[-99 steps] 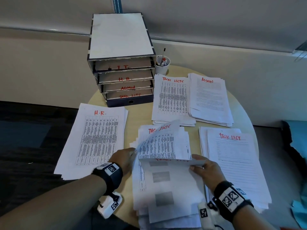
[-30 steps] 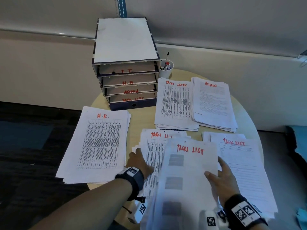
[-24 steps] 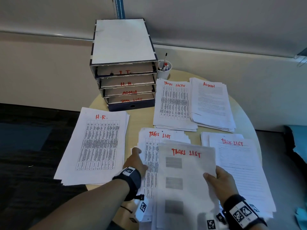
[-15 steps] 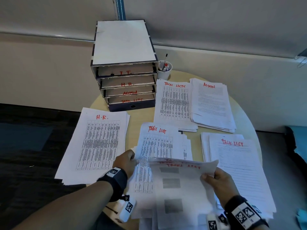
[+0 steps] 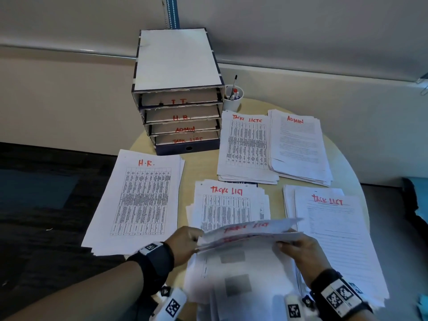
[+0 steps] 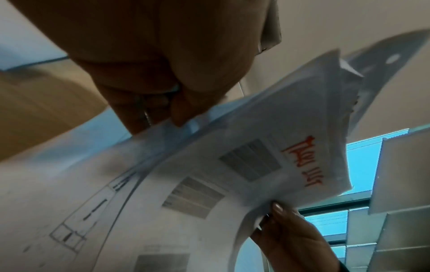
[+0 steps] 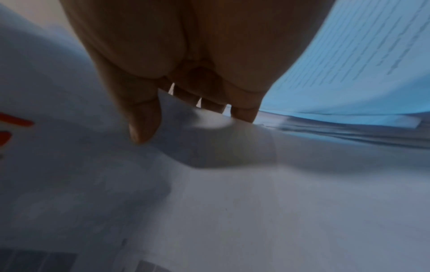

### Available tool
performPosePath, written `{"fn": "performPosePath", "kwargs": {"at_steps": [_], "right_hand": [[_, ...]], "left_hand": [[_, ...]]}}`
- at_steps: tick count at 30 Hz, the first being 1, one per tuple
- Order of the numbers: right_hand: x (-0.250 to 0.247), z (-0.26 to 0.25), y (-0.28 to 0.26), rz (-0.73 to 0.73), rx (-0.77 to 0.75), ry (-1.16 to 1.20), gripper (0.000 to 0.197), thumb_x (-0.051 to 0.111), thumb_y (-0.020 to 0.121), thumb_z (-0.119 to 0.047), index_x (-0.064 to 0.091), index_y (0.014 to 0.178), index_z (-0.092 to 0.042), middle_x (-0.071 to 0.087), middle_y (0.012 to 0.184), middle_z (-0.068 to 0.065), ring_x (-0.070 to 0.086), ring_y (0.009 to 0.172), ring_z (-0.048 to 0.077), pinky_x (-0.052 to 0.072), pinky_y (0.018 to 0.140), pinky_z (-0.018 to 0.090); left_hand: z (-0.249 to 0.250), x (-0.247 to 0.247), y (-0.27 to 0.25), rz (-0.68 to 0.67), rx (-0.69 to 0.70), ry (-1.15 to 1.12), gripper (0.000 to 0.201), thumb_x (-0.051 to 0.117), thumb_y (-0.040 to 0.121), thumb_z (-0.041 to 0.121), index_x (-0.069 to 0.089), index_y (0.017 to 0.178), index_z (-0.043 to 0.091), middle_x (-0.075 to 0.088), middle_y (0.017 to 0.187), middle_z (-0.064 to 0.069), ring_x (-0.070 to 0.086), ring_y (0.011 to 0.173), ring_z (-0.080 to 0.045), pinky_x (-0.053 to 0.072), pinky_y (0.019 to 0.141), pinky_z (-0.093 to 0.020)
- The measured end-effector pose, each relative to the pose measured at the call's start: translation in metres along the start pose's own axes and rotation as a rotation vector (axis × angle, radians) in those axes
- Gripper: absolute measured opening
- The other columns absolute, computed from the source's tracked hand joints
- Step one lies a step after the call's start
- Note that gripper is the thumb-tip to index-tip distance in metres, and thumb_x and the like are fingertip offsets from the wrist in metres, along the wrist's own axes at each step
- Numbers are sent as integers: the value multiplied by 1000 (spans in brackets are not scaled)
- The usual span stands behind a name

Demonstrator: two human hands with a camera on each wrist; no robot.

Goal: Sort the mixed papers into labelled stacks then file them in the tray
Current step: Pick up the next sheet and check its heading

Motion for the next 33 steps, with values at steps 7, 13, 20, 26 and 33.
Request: {"fn": "performPosePath", "kwargs": {"at_steps": [7,13,20,26,33], "right_hand": [[-26,19,5,244,86,-16,36,71,85,-2,67,109,-27,77,101,3,72,96,30,56,91,55],[-31,13,3,296,109,-340,64,68,90,-8,42,147,-21,64,132,9,60,117,29,44,107,44],[-26,15,4,146,-25,-107,44,57,76,24,73,69,-17,72,75,9,62,75,32,47,64,24],[-14,14,9,43,-48,37,46,52,77,26,75,68,-14,71,87,23,62,79,34,45,73,39],[-12,12,9,54,-43,139,50,48,77,29,75,70,-14,74,90,11,64,85,39,52,67,33]], "left_hand": [[-10,-25,30,276,-312,318,48,60,89,30,47,133,18,46,132,-10,54,117,-30,48,91,-33],[-15,-19,42,301,-368,316,75,74,83,24,25,140,21,60,99,-1,62,76,-18,49,59,-30],[-23,-44,23,419,-249,121,46,78,83,24,41,110,25,57,113,-1,58,93,-21,51,85,-33],[-23,-53,17,353,-234,182,69,54,99,22,14,153,35,66,113,-13,62,71,-20,49,58,-28],[-13,-71,5,454,-169,338,19,45,102,21,63,108,21,66,82,-3,59,69,-22,47,62,-26]]}}
Point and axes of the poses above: each hand's wrist, its own y-axis towards the middle knuckle, its own x-axis out of the palm, z = x × y, the point moved 9 cm from there along y, towards the middle knuckle
